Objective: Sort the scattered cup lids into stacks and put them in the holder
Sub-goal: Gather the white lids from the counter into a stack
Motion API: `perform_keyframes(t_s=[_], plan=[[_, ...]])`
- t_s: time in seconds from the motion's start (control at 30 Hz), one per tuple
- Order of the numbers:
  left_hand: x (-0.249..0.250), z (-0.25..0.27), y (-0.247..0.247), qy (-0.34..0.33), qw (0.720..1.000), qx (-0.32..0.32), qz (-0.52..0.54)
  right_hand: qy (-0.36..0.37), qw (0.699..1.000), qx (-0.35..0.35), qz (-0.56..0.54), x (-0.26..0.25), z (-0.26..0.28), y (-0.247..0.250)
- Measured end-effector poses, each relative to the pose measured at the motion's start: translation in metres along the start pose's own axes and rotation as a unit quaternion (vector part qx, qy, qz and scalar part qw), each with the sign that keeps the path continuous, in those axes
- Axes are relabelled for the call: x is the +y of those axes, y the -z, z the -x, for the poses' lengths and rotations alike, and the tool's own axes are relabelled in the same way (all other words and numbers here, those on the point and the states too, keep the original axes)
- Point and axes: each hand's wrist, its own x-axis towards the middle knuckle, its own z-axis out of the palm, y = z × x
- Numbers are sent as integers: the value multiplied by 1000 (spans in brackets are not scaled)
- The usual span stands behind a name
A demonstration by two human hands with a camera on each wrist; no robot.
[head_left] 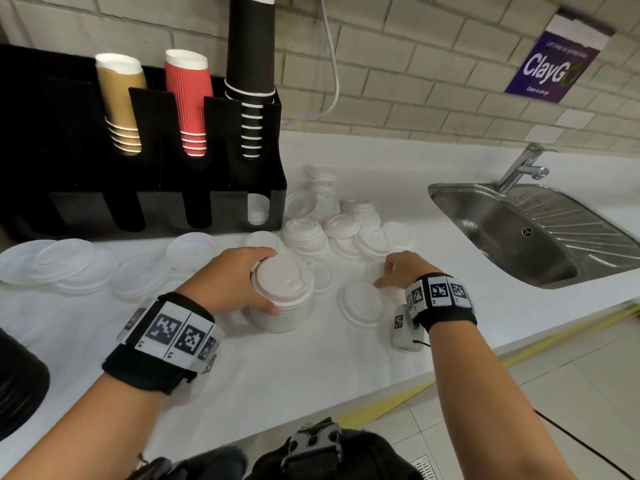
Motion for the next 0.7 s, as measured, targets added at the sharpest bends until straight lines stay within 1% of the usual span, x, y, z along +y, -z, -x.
perform_keyframes(t_s=[0.13,0.2,0.23,0.27,0.3,0.37,0.43,0.47,0.53,0.7], plan=[[1,0,0,3,1000,-4,-27,-23,997,10,-72,4,18,8],[1,0,0,5,999,-7,-31,-1,993,9,-117,0,30,12],[0,0,0,8,999,-8,-34,25,987,15,-155,-4,36,13],[0,1,0,11,999,-9,-37,61,976,26,-208,-10,42,11],[1,1,0,13,999,-9,-39,101,957,41,-270,-17,48,8],[1,1,0,12,999,-8,-41,178,906,68,-378,-34,60,-1],[1,2,0,9,999,-8,-43,229,866,83,-436,-51,69,-12],[1,3,0,8,999,-8,-46,248,854,91,-448,-57,72,-18],[1,3,-1,5,999,-3,-50,274,845,103,-447,-67,75,-29],[-3,4,-2,4,1000,12,-6,340,851,134,-378,-87,80,-40]])
